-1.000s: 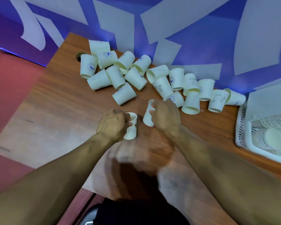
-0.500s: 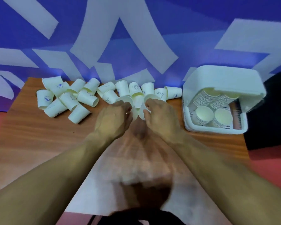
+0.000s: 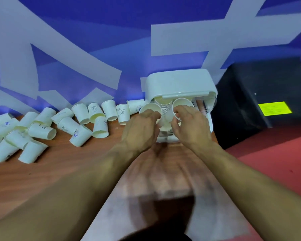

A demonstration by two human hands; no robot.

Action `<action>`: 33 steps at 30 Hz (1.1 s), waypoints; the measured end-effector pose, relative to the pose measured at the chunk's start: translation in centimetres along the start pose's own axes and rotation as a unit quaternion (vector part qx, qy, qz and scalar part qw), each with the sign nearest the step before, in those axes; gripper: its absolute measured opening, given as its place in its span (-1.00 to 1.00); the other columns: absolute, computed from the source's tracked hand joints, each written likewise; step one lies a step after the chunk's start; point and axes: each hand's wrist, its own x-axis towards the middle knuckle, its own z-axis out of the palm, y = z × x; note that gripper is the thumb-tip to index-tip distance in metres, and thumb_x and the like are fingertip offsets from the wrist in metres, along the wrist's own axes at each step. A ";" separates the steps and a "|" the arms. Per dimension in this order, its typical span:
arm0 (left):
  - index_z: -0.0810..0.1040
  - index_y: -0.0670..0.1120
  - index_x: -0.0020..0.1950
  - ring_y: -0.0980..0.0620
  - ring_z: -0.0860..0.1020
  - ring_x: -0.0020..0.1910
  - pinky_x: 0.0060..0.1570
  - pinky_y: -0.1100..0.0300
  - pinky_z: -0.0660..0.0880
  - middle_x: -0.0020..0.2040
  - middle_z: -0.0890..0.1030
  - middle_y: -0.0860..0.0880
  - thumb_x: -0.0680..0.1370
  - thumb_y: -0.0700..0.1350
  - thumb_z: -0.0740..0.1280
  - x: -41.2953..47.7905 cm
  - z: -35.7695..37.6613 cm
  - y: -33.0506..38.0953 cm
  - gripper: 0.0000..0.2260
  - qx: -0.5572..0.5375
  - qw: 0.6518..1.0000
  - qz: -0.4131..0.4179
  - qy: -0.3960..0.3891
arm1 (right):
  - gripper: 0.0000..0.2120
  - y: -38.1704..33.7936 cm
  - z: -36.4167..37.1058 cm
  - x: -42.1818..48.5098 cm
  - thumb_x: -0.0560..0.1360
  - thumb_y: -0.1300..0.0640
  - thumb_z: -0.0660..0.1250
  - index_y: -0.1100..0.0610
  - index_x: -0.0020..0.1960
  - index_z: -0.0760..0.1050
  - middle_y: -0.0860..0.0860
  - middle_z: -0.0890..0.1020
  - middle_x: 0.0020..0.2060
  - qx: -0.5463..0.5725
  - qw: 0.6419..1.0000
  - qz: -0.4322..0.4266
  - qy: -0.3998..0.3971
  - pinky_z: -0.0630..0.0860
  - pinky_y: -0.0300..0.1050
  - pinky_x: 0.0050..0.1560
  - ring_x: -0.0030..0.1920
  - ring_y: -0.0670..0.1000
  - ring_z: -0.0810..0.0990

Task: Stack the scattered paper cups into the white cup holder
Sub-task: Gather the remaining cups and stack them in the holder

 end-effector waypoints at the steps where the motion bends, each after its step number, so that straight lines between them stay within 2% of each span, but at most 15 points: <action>1: 0.55 -0.07 0.11 -0.20 0.58 -0.06 -0.18 -0.05 0.53 0.04 0.61 -0.07 0.54 -0.10 0.28 0.6 0.5 0.4 -0.83 0.008 1.000 0.006 -0.006 | -0.86 0.9 -0.1 0.2 0.40 0.16 0.32 0.13 -0.05 0.54 0.01 0.60 -0.24 0.004 1.000 0.003 0.000 0.49 0.01 -0.23 -0.17 0.13 0.57; 4: 0.55 -0.03 0.15 -0.18 0.57 -0.05 -0.18 -0.02 0.51 0.07 0.60 -0.04 0.55 -0.11 0.25 2.2 2.0 1.0 -0.80 0.043 0.999 0.014 -0.023 | -0.88 3.4 0.3 0.6 0.39 0.19 0.36 0.12 -0.07 0.53 0.01 0.60 -0.27 -0.004 1.000 0.020 -0.003 0.44 -0.05 -0.26 -0.21 0.13 0.55; 9: 0.55 -0.01 0.13 -0.19 0.57 -0.08 -0.24 0.03 0.47 0.03 0.59 -0.02 0.54 -0.11 0.24 3.9 4.3 1.5 -0.80 0.054 0.997 0.010 -0.061 | -0.87 6.3 1.9 0.2 0.38 0.21 0.38 0.13 -0.07 0.55 0.02 0.60 -0.28 -0.017 0.999 0.025 -0.035 0.38 -0.09 -0.30 -0.24 0.13 0.54; 12: 0.54 0.00 0.14 -0.16 0.56 -0.04 -0.28 0.10 0.32 0.01 0.59 -0.02 0.56 -0.10 0.22 4.5 5.6 1.7 -0.81 0.085 0.992 0.018 -0.093 | -0.87 7.1 3.2 0.1 0.38 0.21 0.35 0.16 -0.07 0.56 0.04 0.59 -0.28 -0.008 0.998 0.016 -0.067 0.48 -0.02 -0.24 -0.24 0.15 0.54; 14: 0.54 0.00 0.10 -0.18 0.57 -0.05 -0.27 0.09 0.34 -0.01 0.59 -0.03 0.58 -0.09 0.21 4.8 6.5 1.6 -0.84 0.089 0.989 0.015 -0.114 | -0.89 7.4 4.1 0.2 0.39 0.20 0.33 0.17 -0.09 0.55 0.06 0.59 -0.29 -0.004 0.996 0.000 -0.092 0.51 0.10 -0.12 -0.25 0.17 0.55; 16: 0.54 -0.01 0.06 -0.20 0.58 -0.05 -0.25 0.07 0.37 -0.03 0.60 -0.05 0.60 -0.06 0.21 4.8 7.3 1.1 -0.87 0.083 0.988 0.007 -0.129 | -0.92 7.5 5.0 0.1 0.40 0.18 0.35 0.16 -0.12 0.54 0.06 0.59 -0.30 -0.018 0.993 -0.007 -0.114 0.46 0.05 -0.16 -0.26 0.17 0.56; 19: 0.54 -0.03 0.03 -0.23 0.57 -0.06 -0.24 0.07 0.39 -0.04 0.60 -0.08 0.62 -0.01 0.20 4.7 8.3 0.4 -0.84 0.070 0.989 0.007 -0.131 | -0.92 7.7 6.0 0.0 0.44 0.16 0.35 0.17 -0.11 0.54 0.08 0.58 -0.31 -0.013 0.991 -0.011 -0.134 0.42 -0.05 -0.29 -0.27 0.19 0.55; 24: 0.56 -0.06 -0.03 -0.22 0.57 -0.12 -0.30 0.10 0.33 -0.10 0.61 -0.08 0.64 0.02 0.17 4.5 9.9 -0.6 -0.77 0.029 0.990 0.020 -0.136 | -0.87 7.9 7.2 -0.4 0.51 0.12 0.28 0.17 -0.13 0.53 0.09 0.58 -0.31 0.000 0.988 -0.019 -0.151 0.39 -0.06 -0.29 -0.27 0.19 0.55; 30: 0.56 -0.04 -0.13 -0.20 0.56 -0.18 -0.34 0.12 0.29 -0.15 0.60 -0.07 0.62 0.02 0.21 5.2 10.8 -1.2 -0.77 0.010 0.993 0.023 -0.119 | -0.80 7.9 8.2 -0.6 0.50 0.08 0.17 0.14 -0.16 0.52 0.06 0.56 -0.33 0.003 0.988 -0.004 -0.153 0.38 -0.07 -0.27 -0.29 0.15 0.53; 33: 0.58 -0.03 -0.12 -0.16 0.57 -0.17 -0.34 0.13 0.22 -0.15 0.60 -0.05 0.63 0.03 0.20 5.3 11.1 -1.1 -0.75 0.014 0.994 0.018 -0.107 | -0.84 7.8 8.6 -0.4 0.49 0.12 0.20 0.15 -0.18 0.50 0.06 0.55 -0.33 0.011 0.988 0.010 -0.152 0.39 -0.04 -0.25 -0.28 0.15 0.51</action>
